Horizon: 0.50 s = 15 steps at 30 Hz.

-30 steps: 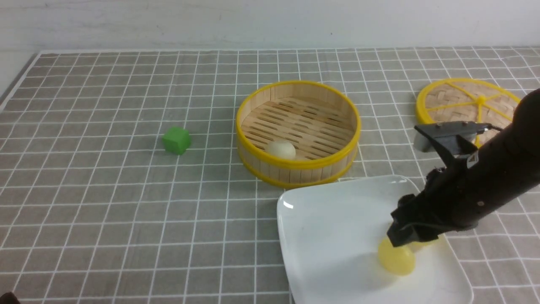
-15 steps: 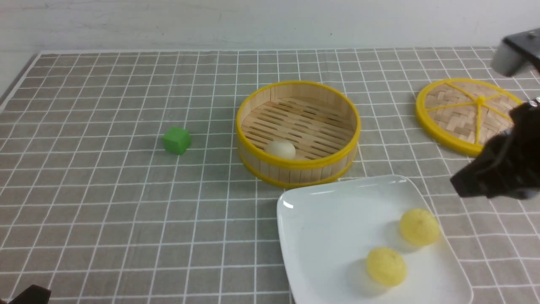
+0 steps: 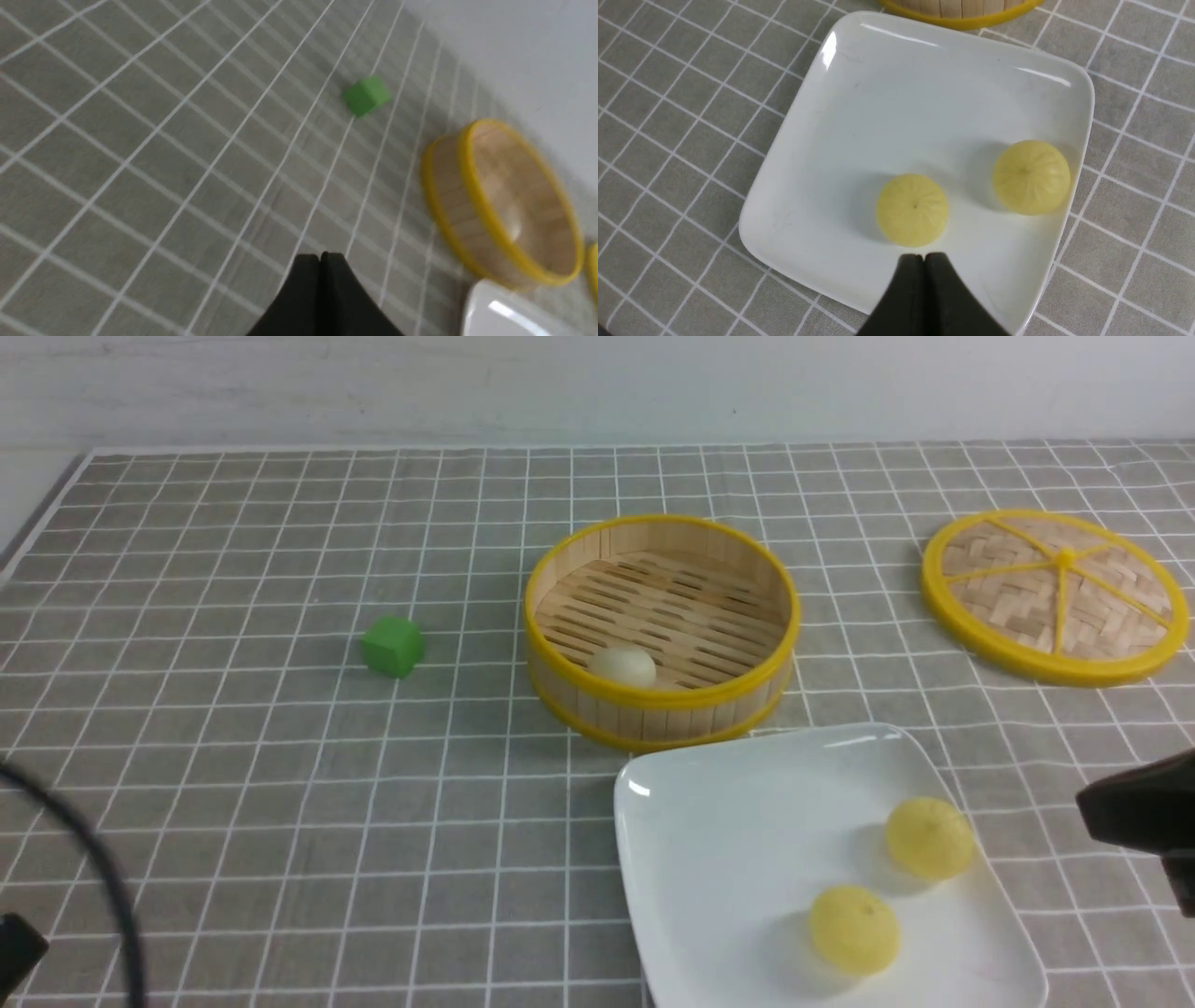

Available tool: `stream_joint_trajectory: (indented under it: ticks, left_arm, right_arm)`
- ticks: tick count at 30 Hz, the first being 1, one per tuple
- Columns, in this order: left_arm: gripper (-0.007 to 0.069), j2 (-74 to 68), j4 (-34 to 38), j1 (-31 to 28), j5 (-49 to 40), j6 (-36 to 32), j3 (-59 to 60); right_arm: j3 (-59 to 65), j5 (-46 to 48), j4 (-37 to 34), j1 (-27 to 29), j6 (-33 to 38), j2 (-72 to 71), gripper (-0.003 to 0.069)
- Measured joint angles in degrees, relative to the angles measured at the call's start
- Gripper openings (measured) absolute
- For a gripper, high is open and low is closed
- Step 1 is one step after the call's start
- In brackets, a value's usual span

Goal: Put the steamed buns into the plate on the grey tablecloth.
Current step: 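Reach into the bamboo steamer and grasp a bun with the left gripper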

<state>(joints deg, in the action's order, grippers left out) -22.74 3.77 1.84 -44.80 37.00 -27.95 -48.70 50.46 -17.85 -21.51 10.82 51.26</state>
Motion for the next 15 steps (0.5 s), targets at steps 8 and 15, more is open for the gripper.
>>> stream_joint_trajectory:
  ticks: [8, 15]
  left_arm:
    - [0.0001, -37.68, 14.64, 0.0, -16.96, -29.73, -25.61]
    - [0.002, -57.18, 16.89, 11.21, -16.08, -33.84, -40.92]
  right_arm:
    - [0.15, -0.21, 0.37, 0.0, 0.0, 0.5, -0.0007]
    - [0.15, -0.28, 0.37, 0.0, 0.0, 0.75, -0.0001]
